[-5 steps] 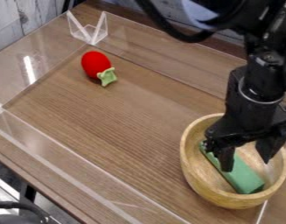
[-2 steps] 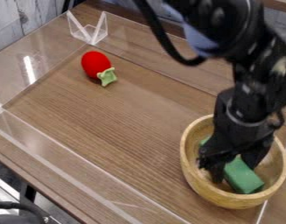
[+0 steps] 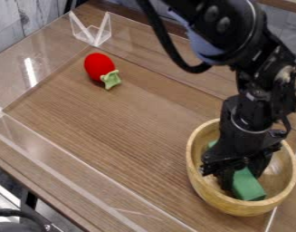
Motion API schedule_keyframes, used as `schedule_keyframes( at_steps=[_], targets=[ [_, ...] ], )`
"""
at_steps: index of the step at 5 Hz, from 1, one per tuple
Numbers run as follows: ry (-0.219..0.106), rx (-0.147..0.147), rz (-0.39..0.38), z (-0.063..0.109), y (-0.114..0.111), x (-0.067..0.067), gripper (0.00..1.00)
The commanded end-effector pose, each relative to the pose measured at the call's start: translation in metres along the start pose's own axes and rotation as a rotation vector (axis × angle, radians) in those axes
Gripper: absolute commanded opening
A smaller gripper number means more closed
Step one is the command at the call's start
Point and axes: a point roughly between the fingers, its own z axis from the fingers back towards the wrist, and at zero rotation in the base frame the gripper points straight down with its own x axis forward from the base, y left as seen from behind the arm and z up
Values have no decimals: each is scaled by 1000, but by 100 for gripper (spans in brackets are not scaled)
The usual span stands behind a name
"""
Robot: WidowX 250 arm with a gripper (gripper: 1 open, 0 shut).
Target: Remove the green object from the brown bowl and put it on the table
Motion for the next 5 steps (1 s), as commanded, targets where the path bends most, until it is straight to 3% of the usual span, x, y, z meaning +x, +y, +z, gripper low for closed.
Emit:
schedule_keyframes(
  at_steps=[1, 2, 3, 4, 5],
  targets=[
    [-11, -102, -33, 38, -18, 11, 0],
    [1, -156, -68, 68, -29, 11, 0],
    [-19, -200, -128, 88, -32, 25, 0],
    [-30, -241, -232, 98, -24, 44, 0],
    [-55, -253, -298, 93, -5, 76, 0]
  ],
)
